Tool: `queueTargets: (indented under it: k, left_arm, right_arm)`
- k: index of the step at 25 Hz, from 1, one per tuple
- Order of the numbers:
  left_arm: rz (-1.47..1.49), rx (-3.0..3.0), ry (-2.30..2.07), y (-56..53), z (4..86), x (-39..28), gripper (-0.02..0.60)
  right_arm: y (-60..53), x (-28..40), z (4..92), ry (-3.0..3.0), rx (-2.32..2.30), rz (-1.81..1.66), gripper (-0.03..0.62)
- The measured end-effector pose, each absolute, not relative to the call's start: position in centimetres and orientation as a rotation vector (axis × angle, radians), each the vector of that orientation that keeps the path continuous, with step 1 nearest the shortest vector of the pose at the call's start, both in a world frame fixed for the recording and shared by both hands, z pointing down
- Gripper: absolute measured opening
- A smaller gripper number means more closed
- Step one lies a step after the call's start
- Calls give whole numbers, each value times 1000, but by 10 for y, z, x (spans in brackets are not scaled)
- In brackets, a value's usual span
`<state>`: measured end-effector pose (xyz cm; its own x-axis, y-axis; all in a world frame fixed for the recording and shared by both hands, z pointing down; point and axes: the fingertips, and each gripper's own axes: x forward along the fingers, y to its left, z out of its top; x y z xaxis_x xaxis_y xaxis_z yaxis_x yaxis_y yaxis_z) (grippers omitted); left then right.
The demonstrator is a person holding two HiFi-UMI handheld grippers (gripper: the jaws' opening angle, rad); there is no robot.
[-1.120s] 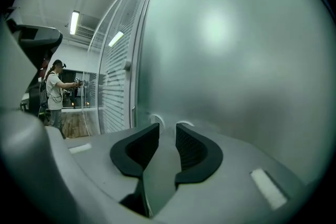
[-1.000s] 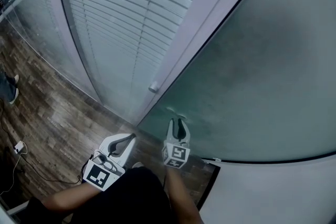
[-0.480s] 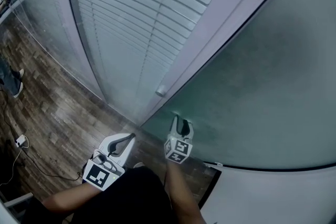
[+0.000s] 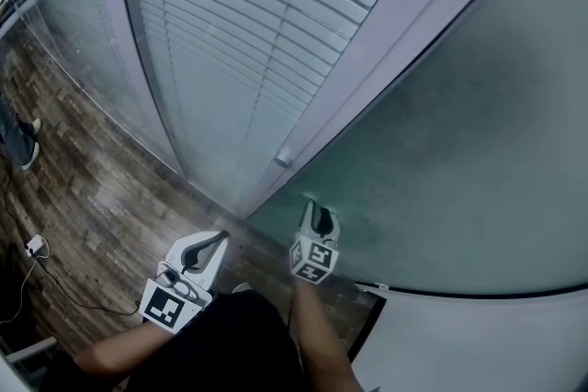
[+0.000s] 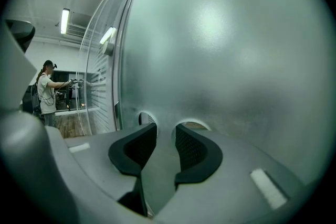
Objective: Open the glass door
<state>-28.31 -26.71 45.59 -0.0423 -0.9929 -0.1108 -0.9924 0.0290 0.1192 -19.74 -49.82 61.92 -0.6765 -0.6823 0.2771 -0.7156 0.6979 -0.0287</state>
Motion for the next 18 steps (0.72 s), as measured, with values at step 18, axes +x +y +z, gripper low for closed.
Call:
queueTargets:
  k: [18]
  left_arm:
    - [-295, 2212, -2191, -231, 437, -282, 0]
  right_arm:
    - [-463, -182, 600, -2644, 1186, 207, 107]
